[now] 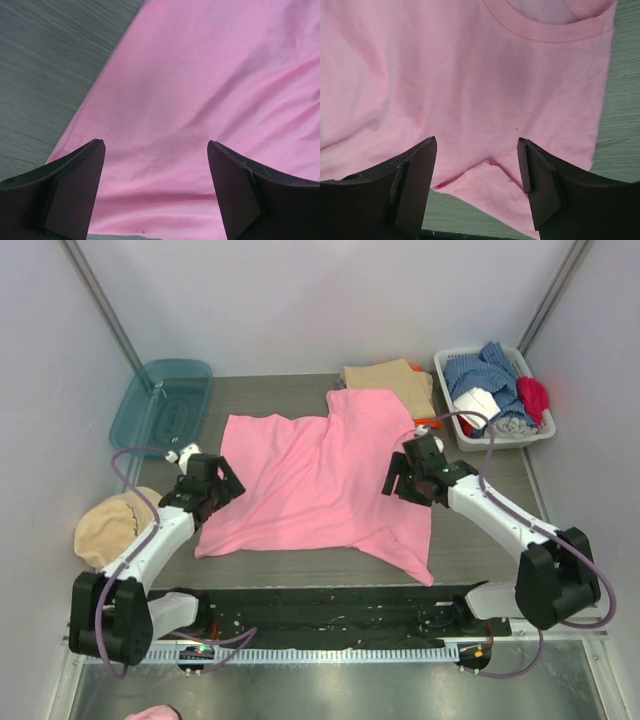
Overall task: Fold and stack the t-shirts
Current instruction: Flatten the tshirt out
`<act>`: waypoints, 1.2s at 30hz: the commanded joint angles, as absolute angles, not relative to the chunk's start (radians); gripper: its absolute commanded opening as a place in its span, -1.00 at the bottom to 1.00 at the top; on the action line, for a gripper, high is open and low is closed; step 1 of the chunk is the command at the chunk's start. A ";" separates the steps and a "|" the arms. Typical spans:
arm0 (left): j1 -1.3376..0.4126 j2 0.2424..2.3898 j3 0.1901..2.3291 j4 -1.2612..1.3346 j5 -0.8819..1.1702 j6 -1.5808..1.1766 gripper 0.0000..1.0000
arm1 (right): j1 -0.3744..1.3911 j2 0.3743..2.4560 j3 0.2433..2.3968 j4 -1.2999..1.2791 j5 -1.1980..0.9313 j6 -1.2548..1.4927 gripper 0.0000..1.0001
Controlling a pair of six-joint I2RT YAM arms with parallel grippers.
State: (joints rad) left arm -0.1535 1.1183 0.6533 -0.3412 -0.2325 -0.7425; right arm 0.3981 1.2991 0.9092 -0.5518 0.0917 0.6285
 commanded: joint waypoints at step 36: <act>-0.854 1.606 0.739 -0.377 -0.541 -0.874 0.76 | 0.661 1.379 0.620 -0.422 0.265 0.715 0.47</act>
State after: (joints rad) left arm -0.8070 1.5845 0.7902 -0.2935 -0.5476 -0.8013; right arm 0.6289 1.4143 0.6777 -0.3294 0.2852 0.6323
